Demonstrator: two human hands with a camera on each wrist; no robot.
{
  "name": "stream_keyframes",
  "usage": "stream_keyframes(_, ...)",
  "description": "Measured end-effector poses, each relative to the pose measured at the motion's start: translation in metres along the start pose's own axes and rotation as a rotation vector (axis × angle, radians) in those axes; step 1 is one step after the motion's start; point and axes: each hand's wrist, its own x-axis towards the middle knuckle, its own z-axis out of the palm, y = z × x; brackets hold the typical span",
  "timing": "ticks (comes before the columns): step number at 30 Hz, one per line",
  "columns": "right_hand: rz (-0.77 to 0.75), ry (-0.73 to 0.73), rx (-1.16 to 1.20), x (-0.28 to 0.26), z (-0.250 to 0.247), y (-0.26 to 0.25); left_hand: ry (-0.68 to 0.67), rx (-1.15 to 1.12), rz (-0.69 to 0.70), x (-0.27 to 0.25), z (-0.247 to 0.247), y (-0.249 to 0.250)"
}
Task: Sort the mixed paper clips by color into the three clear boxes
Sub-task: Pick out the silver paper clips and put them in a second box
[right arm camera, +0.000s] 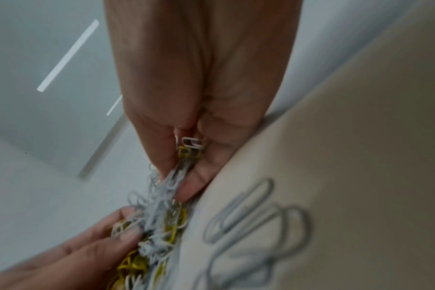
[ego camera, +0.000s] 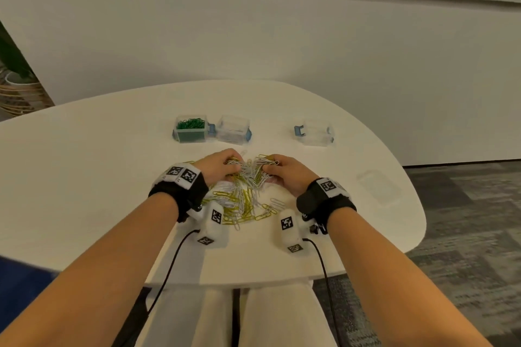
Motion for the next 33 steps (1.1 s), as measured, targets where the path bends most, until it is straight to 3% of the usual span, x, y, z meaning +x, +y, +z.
stream_keyframes(3, -0.03, 0.005, 0.158, -0.001, 0.002, 0.0, 0.045, -0.518, -0.022, -0.006, 0.0, -0.01)
stream_keyframes(9, -0.141, 0.139, 0.357, -0.007, -0.001, 0.008, 0.136, -0.953, 0.016, -0.013, -0.004, -0.02)
stream_keyframes(24, -0.254, 0.255, 0.401, -0.017, 0.011, 0.003, 0.231, -0.91, 0.047, -0.015, 0.002, -0.018)
stream_keyframes(28, -0.223, 0.232, 0.1, -0.014, 0.019, -0.003, 0.232, -0.826, 0.075, -0.015, 0.003, -0.024)
stream_keyframes(33, -0.19, 0.16, -0.766, -0.011, 0.023, -0.029, 0.223, -0.736, 0.08, -0.022, -0.004, -0.011)
